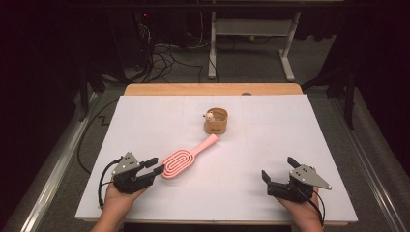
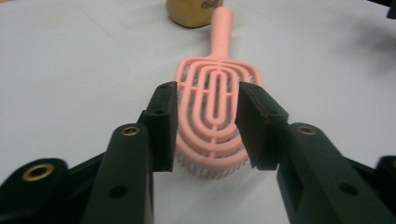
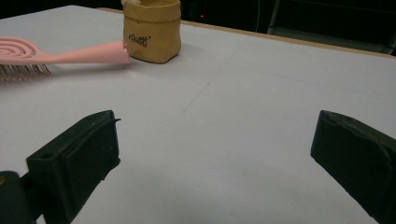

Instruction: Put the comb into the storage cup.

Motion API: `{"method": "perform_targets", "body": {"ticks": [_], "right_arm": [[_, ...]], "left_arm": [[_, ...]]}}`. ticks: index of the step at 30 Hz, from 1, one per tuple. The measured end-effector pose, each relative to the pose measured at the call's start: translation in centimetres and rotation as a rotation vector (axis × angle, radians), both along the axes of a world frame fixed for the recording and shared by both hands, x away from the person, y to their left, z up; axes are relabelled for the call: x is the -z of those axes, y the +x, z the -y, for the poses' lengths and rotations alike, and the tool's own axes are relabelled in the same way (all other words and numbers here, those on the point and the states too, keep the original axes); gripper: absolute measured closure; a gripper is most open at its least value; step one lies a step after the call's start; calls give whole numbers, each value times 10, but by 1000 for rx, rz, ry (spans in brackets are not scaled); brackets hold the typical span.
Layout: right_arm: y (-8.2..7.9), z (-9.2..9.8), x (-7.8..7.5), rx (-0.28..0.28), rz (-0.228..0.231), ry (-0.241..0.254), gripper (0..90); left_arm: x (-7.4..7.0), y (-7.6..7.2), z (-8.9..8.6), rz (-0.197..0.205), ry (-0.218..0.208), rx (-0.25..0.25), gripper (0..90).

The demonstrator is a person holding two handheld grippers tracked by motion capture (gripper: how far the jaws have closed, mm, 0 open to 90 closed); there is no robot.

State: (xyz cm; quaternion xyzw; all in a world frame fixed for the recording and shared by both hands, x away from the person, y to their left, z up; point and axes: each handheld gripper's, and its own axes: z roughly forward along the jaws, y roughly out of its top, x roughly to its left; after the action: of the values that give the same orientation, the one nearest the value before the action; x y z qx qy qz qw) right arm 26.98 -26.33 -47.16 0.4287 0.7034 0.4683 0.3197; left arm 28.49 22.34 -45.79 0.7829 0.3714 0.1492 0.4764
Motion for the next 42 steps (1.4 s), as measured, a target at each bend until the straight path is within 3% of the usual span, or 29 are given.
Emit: {"method": "perform_targets", "body": {"ticks": [15,25,30,35,42], "right_arm": [[0,3,0,5,-4,13,18],[-1,3,0,4,2,12,17],[-1,3,-1,2,3,10,17],[-1,3,-1,0,4,8,17],[-1,3,-1,1,5,8,17]], "left_arm": [[10,5,-12,7,-57,-66,222],[11,6,-14,35,-80,-76,135],[13,9,-13,14,-77,-66,12],[13,9,-12,30,-87,-63,0],[12,9,-9,40,-65,-52,0]]}}
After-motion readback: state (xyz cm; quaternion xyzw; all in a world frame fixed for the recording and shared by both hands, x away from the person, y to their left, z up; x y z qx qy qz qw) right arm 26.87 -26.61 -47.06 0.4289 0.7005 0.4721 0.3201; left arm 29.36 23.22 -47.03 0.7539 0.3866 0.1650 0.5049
